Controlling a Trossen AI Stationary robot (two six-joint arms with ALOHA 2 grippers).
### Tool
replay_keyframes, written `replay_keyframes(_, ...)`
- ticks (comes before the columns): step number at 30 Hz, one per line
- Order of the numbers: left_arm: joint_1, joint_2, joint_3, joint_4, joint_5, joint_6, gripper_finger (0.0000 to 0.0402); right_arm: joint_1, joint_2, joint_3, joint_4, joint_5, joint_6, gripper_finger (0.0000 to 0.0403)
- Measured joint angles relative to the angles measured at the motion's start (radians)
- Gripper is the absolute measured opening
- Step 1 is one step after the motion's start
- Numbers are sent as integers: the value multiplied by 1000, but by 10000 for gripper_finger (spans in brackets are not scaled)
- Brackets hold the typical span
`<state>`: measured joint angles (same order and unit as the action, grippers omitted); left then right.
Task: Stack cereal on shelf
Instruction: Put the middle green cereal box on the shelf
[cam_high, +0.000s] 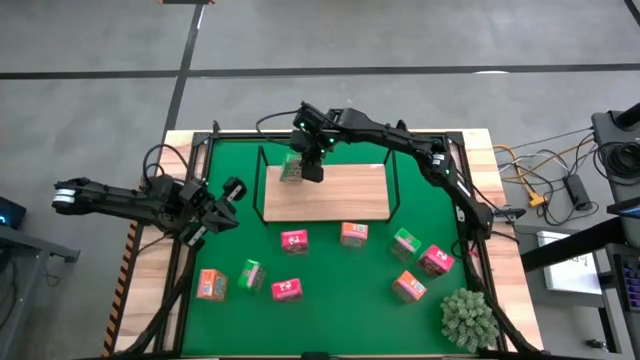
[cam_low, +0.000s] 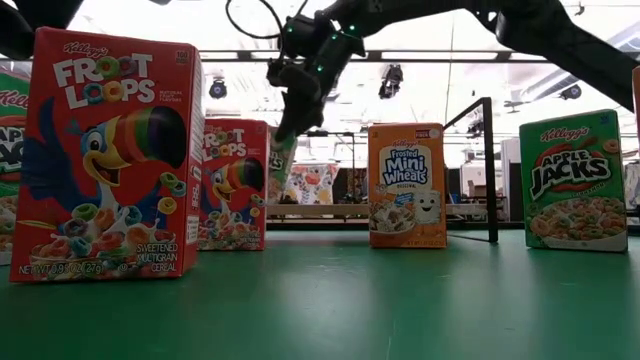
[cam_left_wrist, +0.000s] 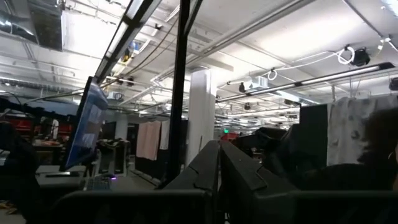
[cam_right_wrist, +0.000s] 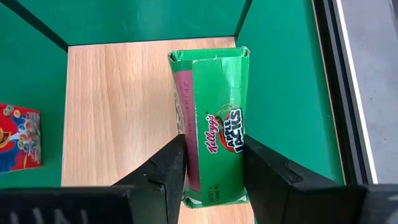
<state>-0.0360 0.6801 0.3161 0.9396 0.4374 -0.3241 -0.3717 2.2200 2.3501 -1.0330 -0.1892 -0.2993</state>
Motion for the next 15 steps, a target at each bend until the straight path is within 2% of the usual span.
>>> replay_keyframes(5, 0, 1, 0, -2, 0, 0, 0, 0, 0, 0, 26, 5, -8, 149)
replay_keyframes(15, 0, 1, 0, -3, 0, 0, 0, 0, 10, -1, 46, 6, -8, 216)
